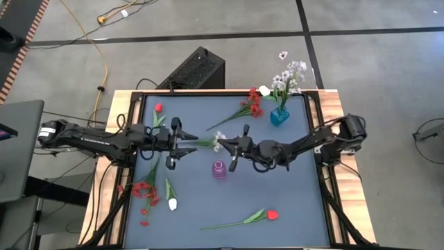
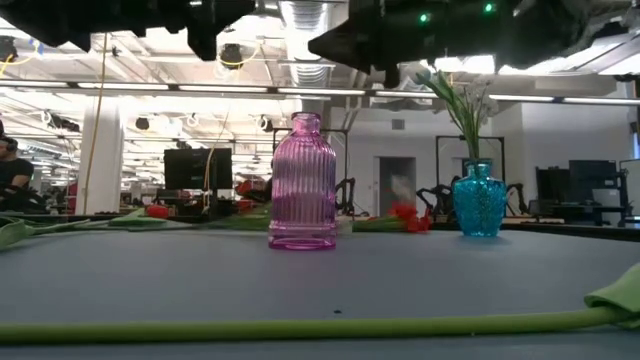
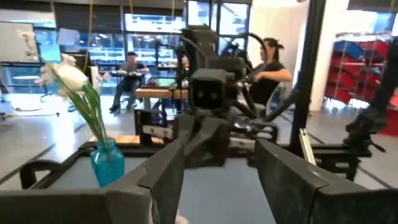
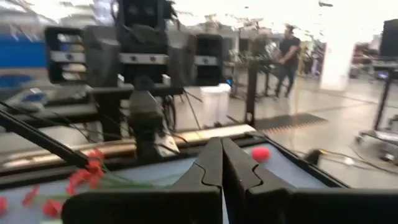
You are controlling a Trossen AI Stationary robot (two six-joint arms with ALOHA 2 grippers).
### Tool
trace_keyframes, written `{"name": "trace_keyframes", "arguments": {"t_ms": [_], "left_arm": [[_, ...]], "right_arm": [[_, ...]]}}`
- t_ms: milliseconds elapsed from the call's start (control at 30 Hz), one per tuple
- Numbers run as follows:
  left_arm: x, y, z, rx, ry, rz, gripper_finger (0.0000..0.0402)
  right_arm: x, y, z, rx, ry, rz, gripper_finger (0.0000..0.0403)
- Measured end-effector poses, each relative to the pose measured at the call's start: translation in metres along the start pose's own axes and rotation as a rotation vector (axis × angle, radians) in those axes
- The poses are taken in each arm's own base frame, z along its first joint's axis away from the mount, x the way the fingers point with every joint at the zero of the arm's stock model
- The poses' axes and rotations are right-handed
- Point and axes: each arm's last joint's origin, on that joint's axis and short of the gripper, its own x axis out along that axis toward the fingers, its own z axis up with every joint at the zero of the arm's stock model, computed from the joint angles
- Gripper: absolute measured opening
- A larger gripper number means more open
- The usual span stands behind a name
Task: Sort flowers into vase by color
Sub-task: Put the white flowers into the blue vase
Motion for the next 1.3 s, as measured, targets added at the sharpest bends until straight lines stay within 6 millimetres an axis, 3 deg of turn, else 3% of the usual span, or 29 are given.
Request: {"name": "trace_keyframes", "arguments": {"t_ms": [100,333,500,667,967,1300], "left_arm": [[-0.006,0.003,0.006,0.043,0.069,0.09,0.0185],[-0.004,0.028,0.003,0.106,0.59,0.302,0.0181],[-0.002,0.06,-0.035,0.062,0.84,0.329,0.018],[0.0,0.078,-0.075,0.011,1.037,0.292,0.018],[0.006,0.086,-0.117,0.037,1.214,0.294,0.018],[0.008,0.088,-0.13,0.034,1.253,0.274,0.0161]], "right_arm": [[-0.006,-0.004,0.012,-0.031,0.054,0.001,0.0033],[-0.023,-0.01,0.028,-0.076,0.202,0.017,0.0043],[-0.029,-0.009,0.028,-0.089,0.249,0.029,0.0044],[-0.035,0.0,0.027,-0.125,0.269,0.069,0.0045],[-0.038,0.004,0.025,-0.157,0.289,0.089,0.0069],[-0.04,0.003,0.02,-0.161,0.335,0.086,0.0113]]}}
